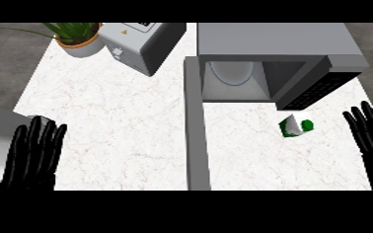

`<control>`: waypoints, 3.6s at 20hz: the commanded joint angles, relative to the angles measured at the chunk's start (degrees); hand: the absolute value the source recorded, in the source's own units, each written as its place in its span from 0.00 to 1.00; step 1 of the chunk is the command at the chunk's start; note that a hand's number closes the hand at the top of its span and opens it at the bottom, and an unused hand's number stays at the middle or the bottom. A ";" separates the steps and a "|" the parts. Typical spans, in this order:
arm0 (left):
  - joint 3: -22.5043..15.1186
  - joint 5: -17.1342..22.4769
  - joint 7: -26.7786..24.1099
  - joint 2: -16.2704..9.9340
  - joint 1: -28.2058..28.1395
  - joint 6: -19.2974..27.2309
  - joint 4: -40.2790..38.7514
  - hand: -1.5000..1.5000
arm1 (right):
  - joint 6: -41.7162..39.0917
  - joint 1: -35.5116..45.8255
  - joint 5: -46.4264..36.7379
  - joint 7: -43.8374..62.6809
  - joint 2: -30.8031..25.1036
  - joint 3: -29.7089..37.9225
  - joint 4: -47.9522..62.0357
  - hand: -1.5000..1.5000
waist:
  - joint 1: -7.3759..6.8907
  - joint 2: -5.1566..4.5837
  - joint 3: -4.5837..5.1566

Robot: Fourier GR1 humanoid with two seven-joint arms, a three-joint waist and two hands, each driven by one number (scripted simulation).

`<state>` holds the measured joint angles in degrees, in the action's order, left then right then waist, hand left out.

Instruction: Pick up the milk, place it into the microwave and close the microwave

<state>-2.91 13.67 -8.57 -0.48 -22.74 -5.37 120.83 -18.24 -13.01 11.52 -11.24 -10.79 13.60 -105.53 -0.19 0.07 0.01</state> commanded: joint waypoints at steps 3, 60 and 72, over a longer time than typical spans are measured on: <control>3.45 4.05 3.01 -2.54 1.26 -1.21 2.79 0.00 | -0.14 3.64 -0.81 -2.19 1.41 0.84 8.70 0.00 | 0.02 -0.07 -0.02; -1.68 0.93 -14.44 -0.52 -18.38 -9.86 0.81 0.00 | 12.49 38.80 -15.43 -51.04 -6.29 9.22 92.19 0.00 | -1.29 -0.44 -0.19; -0.57 1.61 -19.09 -0.90 -20.41 -12.89 -1.95 0.00 | 21.95 39.67 -16.22 -54.03 -4.78 10.02 91.57 1.00 | -1.78 -0.42 -0.17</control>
<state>-4.01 15.09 -24.35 -1.14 -40.60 -16.27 119.95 1.85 25.07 -4.05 -59.82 -17.08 24.16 -13.31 -0.96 -0.85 -0.31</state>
